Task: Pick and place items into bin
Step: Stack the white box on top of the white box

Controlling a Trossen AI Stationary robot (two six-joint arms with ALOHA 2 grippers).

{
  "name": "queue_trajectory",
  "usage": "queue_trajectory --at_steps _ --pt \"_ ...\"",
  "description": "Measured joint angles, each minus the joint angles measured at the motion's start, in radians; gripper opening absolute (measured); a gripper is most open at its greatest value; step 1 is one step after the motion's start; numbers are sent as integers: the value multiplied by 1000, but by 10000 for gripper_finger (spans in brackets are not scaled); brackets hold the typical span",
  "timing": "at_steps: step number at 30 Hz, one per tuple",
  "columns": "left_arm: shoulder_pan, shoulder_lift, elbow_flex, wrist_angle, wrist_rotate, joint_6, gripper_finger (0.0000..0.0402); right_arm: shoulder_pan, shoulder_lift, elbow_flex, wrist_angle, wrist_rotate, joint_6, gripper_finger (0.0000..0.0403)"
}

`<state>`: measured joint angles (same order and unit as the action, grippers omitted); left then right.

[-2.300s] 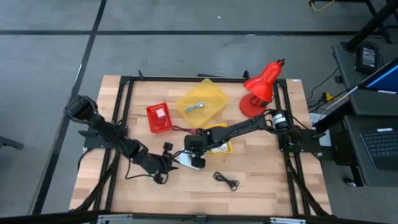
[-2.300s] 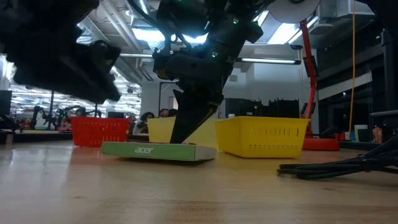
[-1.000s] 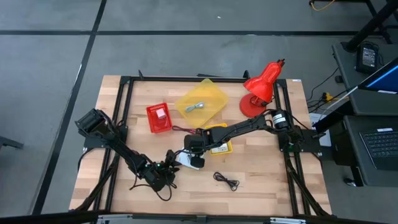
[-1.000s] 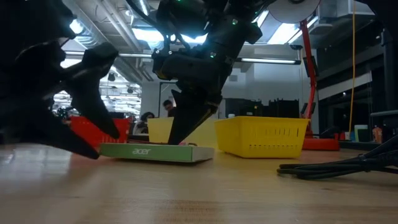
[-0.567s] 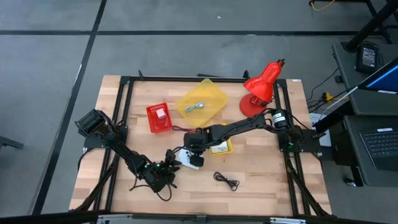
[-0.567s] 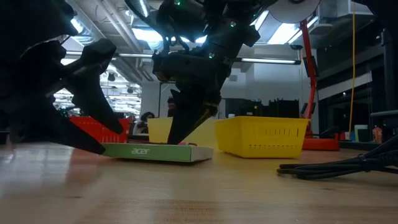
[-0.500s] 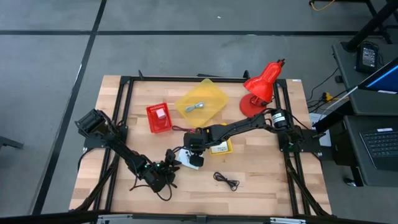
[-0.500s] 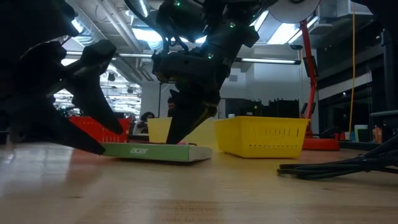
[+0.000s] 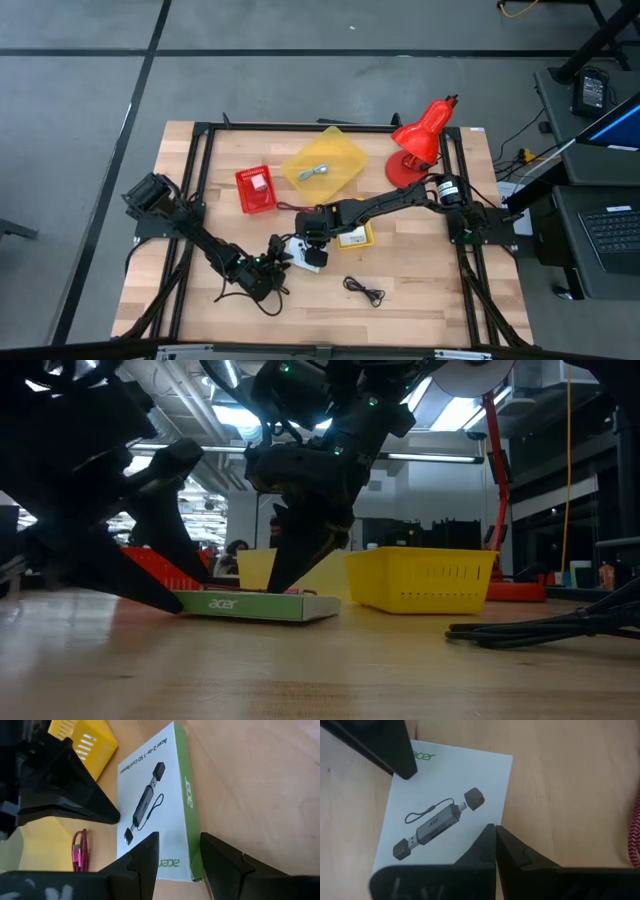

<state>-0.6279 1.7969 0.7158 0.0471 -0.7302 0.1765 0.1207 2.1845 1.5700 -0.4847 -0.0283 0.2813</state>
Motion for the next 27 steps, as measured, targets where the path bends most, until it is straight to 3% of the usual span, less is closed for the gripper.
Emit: queue_trajectory --at_steps 6,19,27 --pt "26 0 0 -6 14 15 139 -1 0 0 -2 -21 -3 0" --pt "27 8 72 -53 -70 195 139 -1 -2 0 -13 -22 -16 0" --pt "27 8 76 -94 -146 196 139 -1 -2 0 -10 -31 -22 0"
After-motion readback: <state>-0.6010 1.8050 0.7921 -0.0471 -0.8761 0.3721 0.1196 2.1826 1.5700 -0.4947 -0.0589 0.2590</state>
